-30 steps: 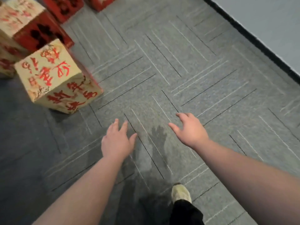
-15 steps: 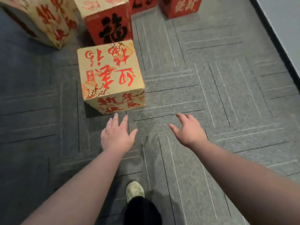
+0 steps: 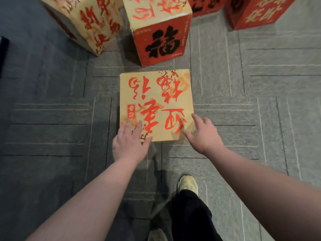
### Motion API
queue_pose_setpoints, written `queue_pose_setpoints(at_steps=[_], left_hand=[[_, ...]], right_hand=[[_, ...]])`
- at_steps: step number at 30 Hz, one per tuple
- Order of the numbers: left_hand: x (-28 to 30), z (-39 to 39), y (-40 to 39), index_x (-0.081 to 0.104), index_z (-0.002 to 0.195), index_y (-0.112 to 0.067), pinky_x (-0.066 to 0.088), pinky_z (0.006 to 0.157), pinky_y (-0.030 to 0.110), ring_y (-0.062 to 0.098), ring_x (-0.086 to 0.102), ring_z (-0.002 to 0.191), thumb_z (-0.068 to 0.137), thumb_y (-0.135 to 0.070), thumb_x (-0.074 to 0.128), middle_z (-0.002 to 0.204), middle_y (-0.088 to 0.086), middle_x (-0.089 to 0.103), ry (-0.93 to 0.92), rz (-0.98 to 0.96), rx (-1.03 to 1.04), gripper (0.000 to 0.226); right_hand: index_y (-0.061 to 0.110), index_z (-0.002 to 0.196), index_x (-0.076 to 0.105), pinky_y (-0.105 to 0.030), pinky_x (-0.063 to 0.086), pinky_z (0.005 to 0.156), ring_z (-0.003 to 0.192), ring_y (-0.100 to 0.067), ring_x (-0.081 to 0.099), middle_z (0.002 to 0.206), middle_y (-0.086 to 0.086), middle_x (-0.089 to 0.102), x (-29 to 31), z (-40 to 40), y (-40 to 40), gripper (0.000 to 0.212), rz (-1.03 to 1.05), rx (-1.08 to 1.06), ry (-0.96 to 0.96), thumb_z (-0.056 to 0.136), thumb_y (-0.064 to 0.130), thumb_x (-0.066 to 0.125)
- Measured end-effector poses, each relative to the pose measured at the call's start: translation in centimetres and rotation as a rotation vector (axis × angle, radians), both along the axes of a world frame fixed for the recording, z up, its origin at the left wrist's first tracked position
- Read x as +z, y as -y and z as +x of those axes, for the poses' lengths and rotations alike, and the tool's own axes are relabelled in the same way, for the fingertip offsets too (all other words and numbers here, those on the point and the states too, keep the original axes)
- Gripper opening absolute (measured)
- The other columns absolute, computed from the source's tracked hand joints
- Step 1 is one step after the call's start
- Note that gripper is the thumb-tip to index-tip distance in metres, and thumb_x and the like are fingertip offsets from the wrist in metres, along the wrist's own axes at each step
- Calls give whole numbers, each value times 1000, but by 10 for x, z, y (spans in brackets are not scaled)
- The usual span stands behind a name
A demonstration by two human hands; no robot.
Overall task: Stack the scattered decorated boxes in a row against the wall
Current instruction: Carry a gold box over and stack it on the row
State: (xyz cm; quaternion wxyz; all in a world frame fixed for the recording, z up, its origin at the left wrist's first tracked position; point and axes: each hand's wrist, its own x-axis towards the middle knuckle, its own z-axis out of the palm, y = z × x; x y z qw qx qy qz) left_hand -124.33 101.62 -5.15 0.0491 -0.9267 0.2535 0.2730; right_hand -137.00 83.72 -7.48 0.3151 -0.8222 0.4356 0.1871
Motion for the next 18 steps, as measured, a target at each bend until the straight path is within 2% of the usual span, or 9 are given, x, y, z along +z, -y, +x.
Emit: queue_pose_setpoints(at_steps=[4, 7, 14, 18], left_hand=[[-11, 36, 32, -3, 151, -37, 12, 115, 50, 29, -1, 146, 84, -71, 41, 160, 1, -6, -40, -11, 124, 87], [-23, 47, 48, -3, 151, -36, 12, 115, 51, 28, -1, 146, 79, -77, 41, 160, 1, -6, -51, -35, 110, 94], [-61, 92, 51, -6, 149, -39, 10, 114, 53, 29, -6, 146, 78, -76, 45, 159, 0, -11, -53, -36, 166, 95], [-76, 100, 39, -15, 147, -43, 12, 114, 54, 31, -8, 146, 77, -79, 39, 158, -1, -18, -77, -8, 157, 95]], right_hand=[[37, 151, 15, -51, 33, 110, 141, -34, 24, 156, -12, 18, -9, 29, 37, 77, 2, 33, 2, 88, 62, 50], [41, 150, 12, -53, 35, 108, 142, -36, 22, 158, -11, 10, -17, 41, 54, 79, 5, 16, -62, 85, 65, 50], [49, 148, 8, -54, 36, 106, 144, -37, 17, 160, -8, -6, -43, 84, 55, 82, -12, 31, -122, 83, 67, 55], [50, 147, 7, -54, 36, 107, 144, -39, 16, 160, -9, -11, -57, 93, 44, 88, 6, -16, -99, 79, 67, 59]])
